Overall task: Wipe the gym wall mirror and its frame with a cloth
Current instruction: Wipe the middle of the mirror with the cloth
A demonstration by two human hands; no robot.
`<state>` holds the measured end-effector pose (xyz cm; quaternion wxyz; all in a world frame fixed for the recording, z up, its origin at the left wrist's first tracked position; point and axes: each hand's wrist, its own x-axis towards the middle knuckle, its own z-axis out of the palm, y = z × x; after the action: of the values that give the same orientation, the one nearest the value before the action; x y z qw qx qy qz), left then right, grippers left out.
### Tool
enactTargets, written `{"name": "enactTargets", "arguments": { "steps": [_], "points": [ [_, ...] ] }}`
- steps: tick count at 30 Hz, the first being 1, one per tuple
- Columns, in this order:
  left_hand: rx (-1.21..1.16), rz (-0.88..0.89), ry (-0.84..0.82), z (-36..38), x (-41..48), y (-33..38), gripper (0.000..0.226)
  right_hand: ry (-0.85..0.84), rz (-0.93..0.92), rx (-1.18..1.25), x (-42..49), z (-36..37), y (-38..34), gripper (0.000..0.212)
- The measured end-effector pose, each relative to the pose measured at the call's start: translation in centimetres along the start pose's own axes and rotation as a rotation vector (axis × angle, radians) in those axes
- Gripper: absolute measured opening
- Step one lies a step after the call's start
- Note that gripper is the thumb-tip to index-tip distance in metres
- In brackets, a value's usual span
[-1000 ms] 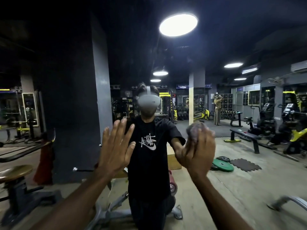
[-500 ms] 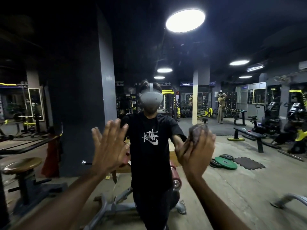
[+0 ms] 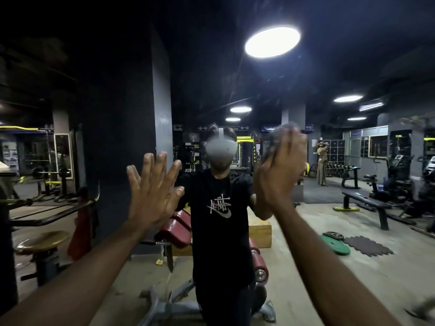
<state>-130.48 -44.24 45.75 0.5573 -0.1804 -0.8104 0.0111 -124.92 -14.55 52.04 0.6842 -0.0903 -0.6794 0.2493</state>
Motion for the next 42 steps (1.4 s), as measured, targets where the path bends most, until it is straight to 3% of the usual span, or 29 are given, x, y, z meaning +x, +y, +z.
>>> {"name": "enactTargets", "arguments": {
  "steps": [4,6,8,12,14,18,20,22,24,26,29,33,35,38,40,42],
  "points": [
    [-0.027,0.0,0.011,0.5,-0.7,0.0,0.068,-0.285,-0.737,0.012,-7.1,2.4,-1.2,0.072],
    [-0.022,0.014,0.009,0.8,-1.5,0.1,0.067,-0.331,-0.975,-0.034,-5.5,2.0,0.7,0.074],
    [-0.034,0.011,-0.008,1.1,-2.4,0.0,0.066,-0.277,-0.901,-0.032,-2.8,1.6,1.5,0.077],
    [-0.049,0.01,0.008,1.5,-3.6,0.9,0.065,-0.075,-0.322,0.077,-1.4,2.2,-1.1,0.07],
    [-0.05,-0.006,0.021,2.1,-5.1,1.6,0.064,-0.109,-0.413,0.096,-5.3,3.2,-1.9,0.07],
    [-0.046,0.001,0.022,3.2,-7.7,2.6,0.067,-0.35,-0.968,0.016,-13.3,1.9,3.2,0.053],
    [-0.055,0.018,0.024,3.7,-8.8,2.6,0.066,-0.352,-0.969,-0.022,-13.8,0.8,6.7,0.056],
    [-0.057,0.026,0.03,3.9,-9.3,2.5,0.065,-0.246,-0.645,-0.047,-14.0,0.3,9.1,0.071],
    [-0.073,0.017,0.023,3.9,-9.8,2.6,0.063,-0.081,-0.182,-0.058,-14.9,0.3,8.4,0.077],
    [-0.075,0.02,0.023,3.9,-10.1,2.9,0.063,-0.024,0.035,-0.051,-17.2,0.9,5.0,0.073],
    [-0.09,0.032,0.026,3.8,-10.3,2.5,0.064,-0.257,-0.288,0.057,-22.2,2.2,0.9,0.069],
    [-0.064,0.111,-0.006,3.8,-11.1,0.8,0.073,-0.432,-0.813,0.039,-21.4,2.2,3.7,0.062],
    [-0.031,0.088,0.007,3.8,-11.6,-0.4,0.075,-0.411,-0.753,0.026,-19.1,1.4,6.0,0.067],
    [-0.017,0.032,0.0,3.6,-11.9,-2.5,0.071,-0.214,-0.268,0.0,-19.0,1.0,6.2,0.076],
    [-0.011,0.05,-0.007,3.4,-12.0,-3.0,0.068,-0.22,-0.296,0.004,-21.9,1.9,3.4,0.072],
    [-0.03,0.023,-0.011,3.2,-12.0,-2.8,0.066,-0.352,-0.501,0.053,-23.6,2.7,1.0,0.06]
  ]
}}
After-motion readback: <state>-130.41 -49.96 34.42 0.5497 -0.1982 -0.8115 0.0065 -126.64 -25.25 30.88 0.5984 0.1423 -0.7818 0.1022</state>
